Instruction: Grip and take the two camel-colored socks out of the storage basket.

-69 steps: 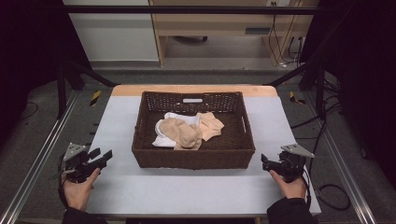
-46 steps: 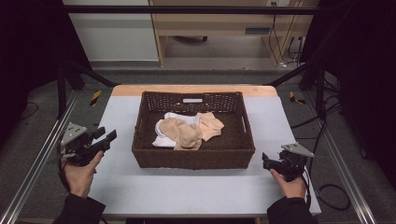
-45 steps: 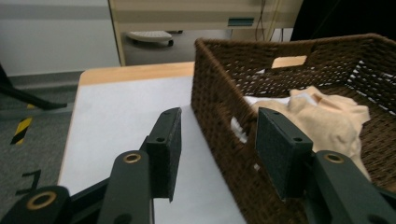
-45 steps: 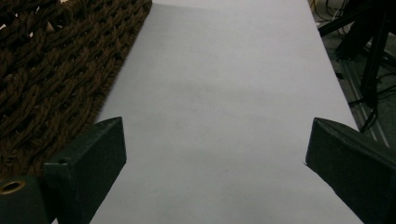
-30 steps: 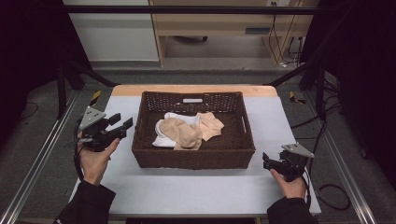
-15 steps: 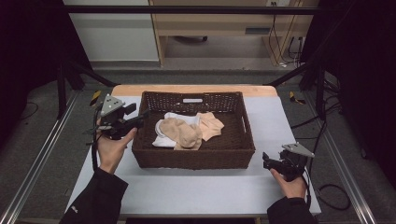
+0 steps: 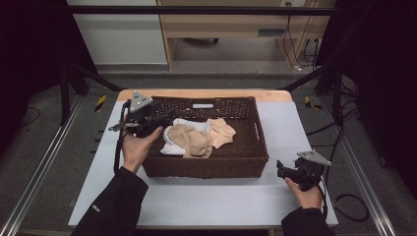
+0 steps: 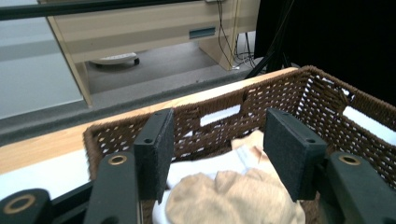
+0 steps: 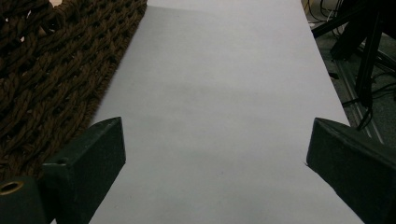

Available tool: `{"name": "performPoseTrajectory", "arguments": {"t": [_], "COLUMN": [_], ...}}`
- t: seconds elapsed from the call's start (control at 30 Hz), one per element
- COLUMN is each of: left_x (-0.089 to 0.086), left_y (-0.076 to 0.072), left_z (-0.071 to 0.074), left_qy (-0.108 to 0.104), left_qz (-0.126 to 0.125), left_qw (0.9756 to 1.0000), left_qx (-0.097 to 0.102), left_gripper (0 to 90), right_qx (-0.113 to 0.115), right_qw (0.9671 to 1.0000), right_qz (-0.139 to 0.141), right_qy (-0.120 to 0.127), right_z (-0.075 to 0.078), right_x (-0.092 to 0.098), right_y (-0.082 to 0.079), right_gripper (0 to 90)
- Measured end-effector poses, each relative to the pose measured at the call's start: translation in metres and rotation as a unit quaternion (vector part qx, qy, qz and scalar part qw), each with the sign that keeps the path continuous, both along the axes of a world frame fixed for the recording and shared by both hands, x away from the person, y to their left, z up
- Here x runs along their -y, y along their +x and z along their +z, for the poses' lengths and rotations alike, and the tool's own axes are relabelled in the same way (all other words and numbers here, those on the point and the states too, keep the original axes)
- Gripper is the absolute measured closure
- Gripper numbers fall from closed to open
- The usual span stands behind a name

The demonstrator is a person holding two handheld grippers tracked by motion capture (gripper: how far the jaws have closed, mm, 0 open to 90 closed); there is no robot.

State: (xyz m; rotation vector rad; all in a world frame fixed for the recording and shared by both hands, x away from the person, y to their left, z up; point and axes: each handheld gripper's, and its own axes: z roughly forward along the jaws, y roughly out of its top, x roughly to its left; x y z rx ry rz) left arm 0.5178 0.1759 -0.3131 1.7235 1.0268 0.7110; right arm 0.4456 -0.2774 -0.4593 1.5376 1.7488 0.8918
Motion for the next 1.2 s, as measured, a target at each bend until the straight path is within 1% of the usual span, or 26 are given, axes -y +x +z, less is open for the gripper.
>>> {"name": "performPoseTrajectory", "arguments": {"t": [0.1, 0.23, 0.33, 0.47, 0.57, 0.6, 0.7, 0.8, 0.93, 1.03, 1.07, 1.13, 1.2], "left_x": [0.007, 0.016, 0.022, 0.030, 0.036, 0.038, 0.042, 0.046, 0.050, 0.053, 0.053, 0.054, 0.054], "left_y": [0.007, 0.018, 0.029, 0.039, 0.044, 0.046, 0.052, 0.058, 0.068, 0.075, 0.077, 0.079, 0.081], "left_z": [-0.003, -0.010, -0.017, -0.025, -0.030, -0.031, -0.037, -0.043, -0.056, -0.066, -0.069, -0.075, -0.082], "left_qy": [0.010, 0.023, 0.025, 0.026, 0.040, 0.041, 0.052, 0.050, 0.065, 0.079, 0.086, 0.096, 0.096], "left_qz": [0.000, -0.001, 0.001, 0.002, 0.003, 0.002, -0.002, 0.000, 0.003, 0.006, 0.006, 0.005, 0.006], "left_qw": [1.0000, 0.9997, 0.9996, 0.9996, 0.9990, 0.9989, 0.9984, 0.9983, 0.9967, 0.9948, 0.9938, 0.9925, 0.9921], "left_qx": [0.000, -0.005, -0.012, -0.013, -0.019, -0.022, -0.021, -0.031, -0.048, -0.064, -0.070, -0.076, -0.081], "left_gripper": [42.7, 42.0, 41.5, 41.3, 41.4, 41.4, 41.4, 42.0, 42.0, 41.3, 40.9, 38.8, 37.7], "right_qx": [-0.001, -0.003, -0.004, -0.002, -0.002, -0.002, -0.003, -0.002, -0.003, -0.003, -0.002, -0.003, -0.003], "right_qw": [1.0000, 1.0000, 1.0000, 1.0000, 1.0000, 1.0000, 1.0000, 1.0000, 1.0000, 1.0000, 1.0000, 1.0000, 1.0000], "right_qz": [0.001, 0.001, 0.002, 0.002, 0.002, 0.002, 0.003, 0.003, 0.003, 0.003, 0.004, 0.004, 0.003], "right_qy": [0.000, -0.002, -0.004, -0.004, -0.004, -0.004, -0.003, -0.005, -0.001, -0.001, -0.002, -0.002, -0.003], "right_z": [0.000, -0.001, -0.001, -0.001, -0.001, -0.001, -0.002, -0.002, -0.002, -0.002, -0.002, -0.002, -0.002], "right_x": [0.000, 0.000, -0.001, 0.000, 0.000, 0.000, -0.001, -0.001, -0.001, -0.002, -0.001, -0.001, -0.002], "right_y": [0.000, 0.001, 0.001, 0.001, 0.001, 0.001, 0.002, 0.002, 0.002, 0.002, 0.002, 0.002, 0.002], "right_gripper": [4.9, 4.8, 4.8, 4.8, 4.8, 4.8, 4.9, 4.9, 4.8, 4.8, 4.8, 4.8, 4.8]}}
